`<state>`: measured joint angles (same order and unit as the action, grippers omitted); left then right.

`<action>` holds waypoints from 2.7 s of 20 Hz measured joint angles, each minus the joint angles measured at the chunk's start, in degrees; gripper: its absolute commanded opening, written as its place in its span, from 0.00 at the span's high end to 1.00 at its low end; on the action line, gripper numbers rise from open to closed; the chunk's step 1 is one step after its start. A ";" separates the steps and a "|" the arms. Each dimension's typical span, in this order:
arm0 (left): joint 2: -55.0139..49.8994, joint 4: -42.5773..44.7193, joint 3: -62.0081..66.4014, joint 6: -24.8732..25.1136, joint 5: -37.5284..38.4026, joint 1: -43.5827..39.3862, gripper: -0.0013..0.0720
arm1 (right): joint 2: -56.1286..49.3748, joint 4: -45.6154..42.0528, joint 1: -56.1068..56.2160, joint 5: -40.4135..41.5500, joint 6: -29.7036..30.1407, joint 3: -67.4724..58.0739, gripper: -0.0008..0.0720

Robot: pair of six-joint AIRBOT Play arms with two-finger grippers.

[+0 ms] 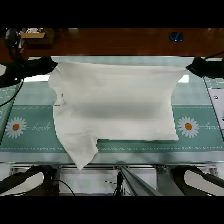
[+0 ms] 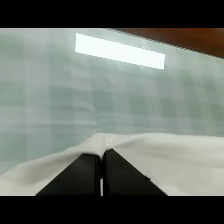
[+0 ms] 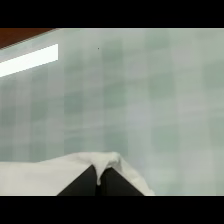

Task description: Fold the shirts.

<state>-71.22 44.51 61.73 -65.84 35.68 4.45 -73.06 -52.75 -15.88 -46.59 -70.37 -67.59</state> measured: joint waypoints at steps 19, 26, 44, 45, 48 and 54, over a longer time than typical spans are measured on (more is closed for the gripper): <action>-11.63 3.85 1.27 11.26 5.29 -0.04 0.96 | -10.60 -8.61 5.38 0.92 -3.28 0.15 0.94; -13.40 16.50 1.66 -0.59 21.59 1.44 0.31 | -10.01 -16.06 4.68 -10.91 -10.05 0.31 0.42; 7.91 19.30 -31.71 -4.20 48.26 23.08 0.14 | 8.74 -11.96 -14.53 -25.33 1.38 24.63 0.32; 8.17 18.84 -32.96 -4.09 48.09 21.97 0.14 | 8.90 -11.43 -14.84 -25.22 1.64 24.98 0.32; 8.61 16.70 -35.52 -4.00 43.80 17.42 0.19 | 9.18 -10.03 -15.34 -24.98 2.16 25.57 0.32; 8.83 11.41 -37.09 -7.08 30.91 7.39 0.96 | 9.31 -9.09 -15.65 -25.81 2.45 25.88 0.32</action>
<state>-62.39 55.92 24.64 -72.93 66.59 11.84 -63.75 -61.84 -31.53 -72.40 -67.92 -41.71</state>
